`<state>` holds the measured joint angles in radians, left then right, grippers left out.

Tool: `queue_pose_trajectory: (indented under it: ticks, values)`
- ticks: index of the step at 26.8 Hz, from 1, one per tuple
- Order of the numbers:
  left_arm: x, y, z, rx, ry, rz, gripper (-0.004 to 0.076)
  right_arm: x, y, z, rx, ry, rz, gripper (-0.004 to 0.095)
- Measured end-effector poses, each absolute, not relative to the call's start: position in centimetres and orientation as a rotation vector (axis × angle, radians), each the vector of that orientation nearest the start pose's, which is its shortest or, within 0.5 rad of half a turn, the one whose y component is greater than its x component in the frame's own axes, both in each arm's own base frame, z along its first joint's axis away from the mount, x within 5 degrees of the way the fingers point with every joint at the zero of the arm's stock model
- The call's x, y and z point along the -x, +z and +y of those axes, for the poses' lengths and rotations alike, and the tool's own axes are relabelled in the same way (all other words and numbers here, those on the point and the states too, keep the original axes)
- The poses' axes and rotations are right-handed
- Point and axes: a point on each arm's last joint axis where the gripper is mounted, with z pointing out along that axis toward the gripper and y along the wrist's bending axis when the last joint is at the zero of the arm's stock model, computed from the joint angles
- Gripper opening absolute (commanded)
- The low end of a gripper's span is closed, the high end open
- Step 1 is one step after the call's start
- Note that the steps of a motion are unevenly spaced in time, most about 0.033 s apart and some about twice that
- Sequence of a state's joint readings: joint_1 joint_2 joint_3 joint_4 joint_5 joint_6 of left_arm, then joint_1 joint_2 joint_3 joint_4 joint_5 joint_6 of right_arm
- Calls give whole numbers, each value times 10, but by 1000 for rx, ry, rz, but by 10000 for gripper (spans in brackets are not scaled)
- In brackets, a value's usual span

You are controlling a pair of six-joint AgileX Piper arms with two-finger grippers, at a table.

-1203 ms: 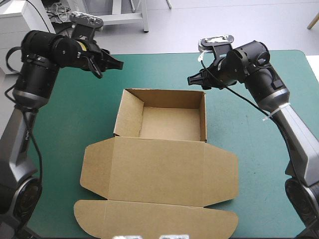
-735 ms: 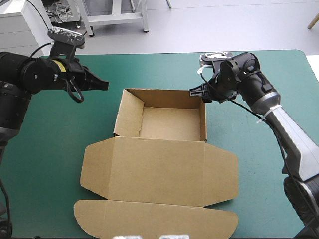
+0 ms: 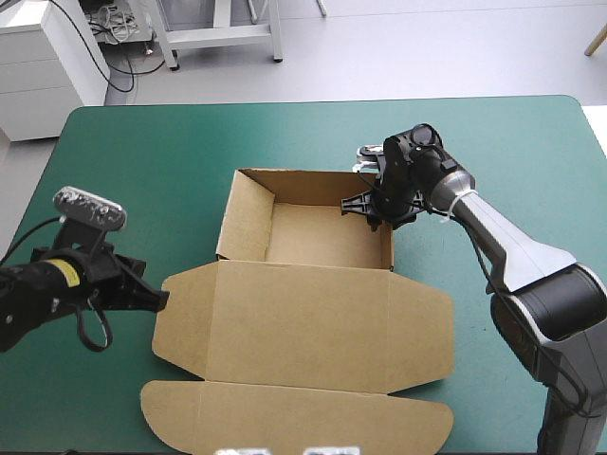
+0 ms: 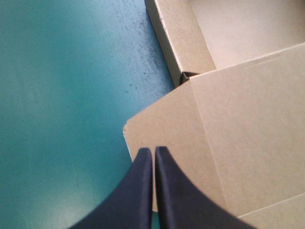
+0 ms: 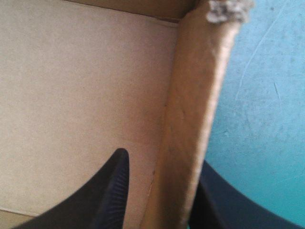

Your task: Fold the box

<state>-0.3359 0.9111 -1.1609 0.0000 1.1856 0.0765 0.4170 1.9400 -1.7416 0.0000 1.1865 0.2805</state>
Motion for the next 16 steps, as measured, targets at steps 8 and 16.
queue_pose_trajectory:
  ticks: [8,16]
  values:
    - [-85,359,-31,-466,-150,2308,-8,-380,278,167,195,131,2867,-16]
    - [-54,314,-24,-444,-211,2324,-8,-383,286,153,199,51,2827,-16]
